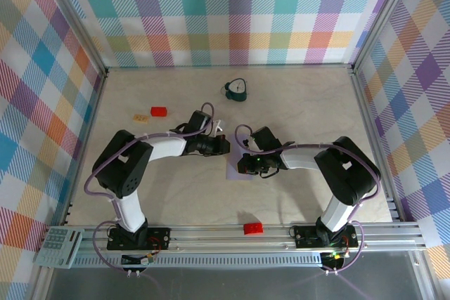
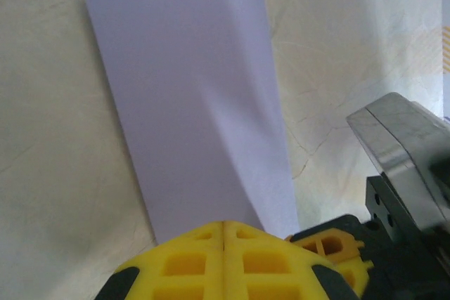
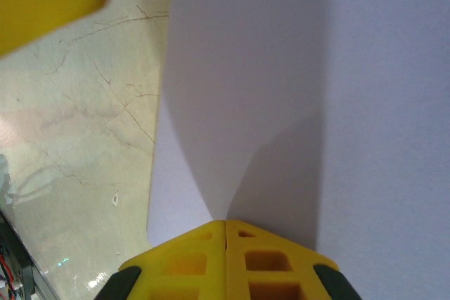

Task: Fold a paper plane with a square sheet of paper (fold left side to right side)

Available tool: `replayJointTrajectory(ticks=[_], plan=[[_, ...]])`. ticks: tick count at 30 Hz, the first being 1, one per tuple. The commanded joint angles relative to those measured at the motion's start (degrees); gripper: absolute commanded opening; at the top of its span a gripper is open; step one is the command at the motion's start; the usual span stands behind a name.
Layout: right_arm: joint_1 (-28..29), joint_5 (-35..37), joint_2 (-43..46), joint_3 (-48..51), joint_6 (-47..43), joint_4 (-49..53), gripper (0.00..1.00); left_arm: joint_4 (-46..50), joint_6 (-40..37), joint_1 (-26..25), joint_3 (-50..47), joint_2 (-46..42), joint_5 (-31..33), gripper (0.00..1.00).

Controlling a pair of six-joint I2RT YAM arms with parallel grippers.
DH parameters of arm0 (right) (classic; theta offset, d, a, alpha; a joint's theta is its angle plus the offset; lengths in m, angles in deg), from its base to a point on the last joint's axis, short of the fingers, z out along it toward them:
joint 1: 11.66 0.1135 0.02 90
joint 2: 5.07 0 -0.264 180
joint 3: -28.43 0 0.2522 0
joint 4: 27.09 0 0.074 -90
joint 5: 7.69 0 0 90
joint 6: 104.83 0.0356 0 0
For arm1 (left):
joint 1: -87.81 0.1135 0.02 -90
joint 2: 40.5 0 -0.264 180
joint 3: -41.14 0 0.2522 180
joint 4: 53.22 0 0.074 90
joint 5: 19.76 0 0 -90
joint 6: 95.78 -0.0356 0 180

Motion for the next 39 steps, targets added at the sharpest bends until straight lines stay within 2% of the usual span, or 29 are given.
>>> replayJointTrajectory(ticks=[1, 12, 19, 25, 29, 39], plan=[[-0.28, 1.54, -2.03, 0.64, -1.03, 6.22, 0.0, 0.04, -0.52, -0.52, 3.08, 2.26, 0.32, 0.0], [-0.44, -1.13, -0.84, -1.27, 1.01, 5.84, 0.01, 6.87, -3.48, -1.46, 5.19, 6.71, 7.71, 0.0], [-2.48, -4.71, 4.61, -4.47, 2.92, 5.94, 0.14, 7.59, -4.36, -2.51, 2.78, 6.25, 9.56, 0.0], [-7.9, -6.48, 10.16, -0.87, 1.59, 9.83, 0.24, 6.26, -3.67, -2.72, 0.59, 4.86, 9.3, 0.0], [-8.96, -6.36, 10.77, 1.0, 0.89, 13.08, 0.31, 5.82, -3.08, -2.9, 0.16, 4.32, 9.12, 0.0], [-8.64, -8.18, 7.63, 4.54, 3.1, 10.36, 0.35, 6.12, -2.17, -3.42, -0.24, 3.6, 9.91, 0.0]])
